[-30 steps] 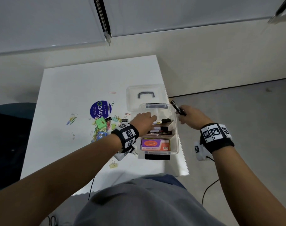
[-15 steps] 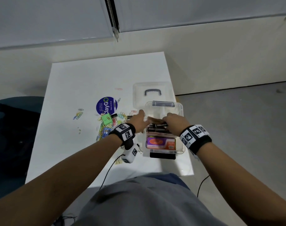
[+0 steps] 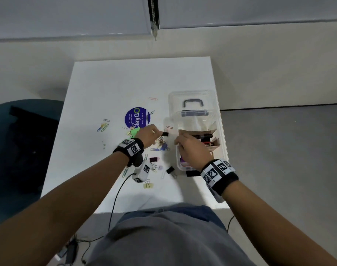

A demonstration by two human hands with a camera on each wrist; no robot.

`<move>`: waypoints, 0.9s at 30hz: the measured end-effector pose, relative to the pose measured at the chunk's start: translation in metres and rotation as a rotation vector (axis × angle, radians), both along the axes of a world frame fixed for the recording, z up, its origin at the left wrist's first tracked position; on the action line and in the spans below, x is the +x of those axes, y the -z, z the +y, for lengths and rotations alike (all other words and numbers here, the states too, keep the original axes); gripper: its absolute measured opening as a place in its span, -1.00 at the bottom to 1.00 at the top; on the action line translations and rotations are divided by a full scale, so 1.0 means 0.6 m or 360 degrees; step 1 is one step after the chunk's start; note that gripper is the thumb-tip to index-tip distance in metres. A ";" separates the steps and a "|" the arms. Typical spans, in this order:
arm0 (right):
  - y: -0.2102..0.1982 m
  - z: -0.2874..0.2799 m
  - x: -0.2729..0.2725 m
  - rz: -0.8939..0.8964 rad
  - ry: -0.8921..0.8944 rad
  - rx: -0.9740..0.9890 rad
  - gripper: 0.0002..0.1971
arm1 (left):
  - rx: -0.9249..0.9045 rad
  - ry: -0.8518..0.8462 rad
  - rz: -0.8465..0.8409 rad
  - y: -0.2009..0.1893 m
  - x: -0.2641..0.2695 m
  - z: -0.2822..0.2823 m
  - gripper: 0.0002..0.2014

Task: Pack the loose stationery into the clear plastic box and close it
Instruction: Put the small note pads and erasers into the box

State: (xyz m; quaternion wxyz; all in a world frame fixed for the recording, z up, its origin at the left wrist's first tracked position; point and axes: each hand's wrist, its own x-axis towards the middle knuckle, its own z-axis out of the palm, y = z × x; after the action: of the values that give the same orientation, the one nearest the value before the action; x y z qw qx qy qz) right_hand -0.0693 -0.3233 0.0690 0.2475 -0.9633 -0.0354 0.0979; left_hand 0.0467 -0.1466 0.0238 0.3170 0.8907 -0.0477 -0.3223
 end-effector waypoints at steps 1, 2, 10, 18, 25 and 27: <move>0.002 0.027 0.005 0.0033 -0.0051 0.0029 -0.75 | 0.0182 -0.0031 -0.0113 0.008 0.006 0.033 -0.79; 0.006 0.054 0.012 0.0078 -0.0092 0.0057 -0.74 | 0.0356 -0.0045 -0.0180 0.019 0.009 0.065 -0.80; 0.064 0.219 0.159 0.0512 -0.0134 -0.0078 -0.46 | 0.0627 0.0299 -0.0084 0.103 -0.029 0.138 -0.44; 0.122 0.274 0.248 0.0564 -0.0430 -0.0502 -0.38 | 0.0370 0.0296 0.0004 0.114 -0.042 0.178 -0.28; 0.139 0.253 0.224 0.0586 -0.0320 -0.0415 -0.38 | 0.0023 0.0119 0.0083 0.106 -0.051 0.224 -0.61; 0.128 0.247 0.222 0.0634 -0.0138 -0.0270 -0.41 | -0.0061 0.0052 0.0092 0.091 -0.043 0.230 -0.67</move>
State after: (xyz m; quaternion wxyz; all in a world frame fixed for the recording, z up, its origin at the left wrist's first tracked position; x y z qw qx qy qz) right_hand 0.0638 -0.1753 -0.0079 0.1632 -0.9399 -0.0187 0.2993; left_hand 0.0211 -0.0086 -0.0310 0.3299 0.8739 -0.0593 -0.3520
